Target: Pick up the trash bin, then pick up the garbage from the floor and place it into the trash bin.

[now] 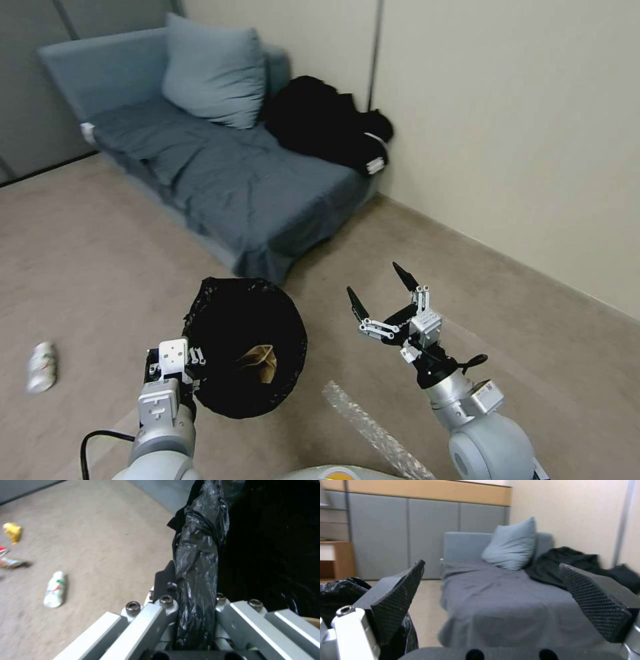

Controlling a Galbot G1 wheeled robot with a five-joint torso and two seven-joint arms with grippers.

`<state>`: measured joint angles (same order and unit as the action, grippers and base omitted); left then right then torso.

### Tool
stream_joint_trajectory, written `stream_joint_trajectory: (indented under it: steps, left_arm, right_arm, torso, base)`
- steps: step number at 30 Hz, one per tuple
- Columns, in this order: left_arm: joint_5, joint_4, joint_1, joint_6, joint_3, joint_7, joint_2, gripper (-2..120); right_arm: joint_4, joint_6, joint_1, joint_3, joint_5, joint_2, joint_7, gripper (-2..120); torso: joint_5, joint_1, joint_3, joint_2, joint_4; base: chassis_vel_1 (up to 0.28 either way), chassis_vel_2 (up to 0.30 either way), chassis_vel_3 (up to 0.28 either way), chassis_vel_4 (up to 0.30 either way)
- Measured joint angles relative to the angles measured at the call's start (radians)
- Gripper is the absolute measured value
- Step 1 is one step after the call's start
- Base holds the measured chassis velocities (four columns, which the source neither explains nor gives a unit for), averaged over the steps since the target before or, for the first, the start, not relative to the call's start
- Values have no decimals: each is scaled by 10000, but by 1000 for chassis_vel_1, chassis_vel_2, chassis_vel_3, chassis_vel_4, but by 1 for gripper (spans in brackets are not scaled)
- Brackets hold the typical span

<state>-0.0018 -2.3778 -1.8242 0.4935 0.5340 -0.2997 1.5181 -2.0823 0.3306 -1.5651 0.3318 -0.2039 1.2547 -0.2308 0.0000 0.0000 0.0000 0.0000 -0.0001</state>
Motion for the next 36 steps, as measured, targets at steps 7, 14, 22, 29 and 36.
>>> stream_joint_trajectory:
  steps: [7, 14, 22, 29, 36]
  left_arm:
    - [15, 25, 8, 0, 0, 66, -5, 3]
    - [15, 49, -7, 0, 2, 75, -31, 3]
    - [18, 49, -17, 0, 3, 80, -34, 3]
    - [29, 49, -65, -1, 3, 82, -47, 3]
    - [33, 19, -96, -10, 11, 93, -53, 3]
  right_arm:
    - [83, -9, 57, -6, 19, -3, -14, 98]
    - [139, 48, 106, -78, 13, -5, -100, 98]
    - [138, 61, 143, -105, 1, -18, -110, 98]
    - [138, 8, 116, -110, 92, -35, -94, 98]
    - [125, -38, 117, -128, 157, -11, -82, 98]
  torso:
    - [0, 0, 0, 0, 1]
    - [-1, 0, 0, 0, 0]
    - [0, 0, 0, 0, 1]
    - [-1, 0, 0, 0, 2]
    - [0, 0, 0, 0, 1]
  base:
    - [128, 127, 126, 129]
    - [118, 122, 131, 111]
    - [124, 129, 129, 132]
    - [135, 137, 117, 123]
    - [107, 114, 132, 122]
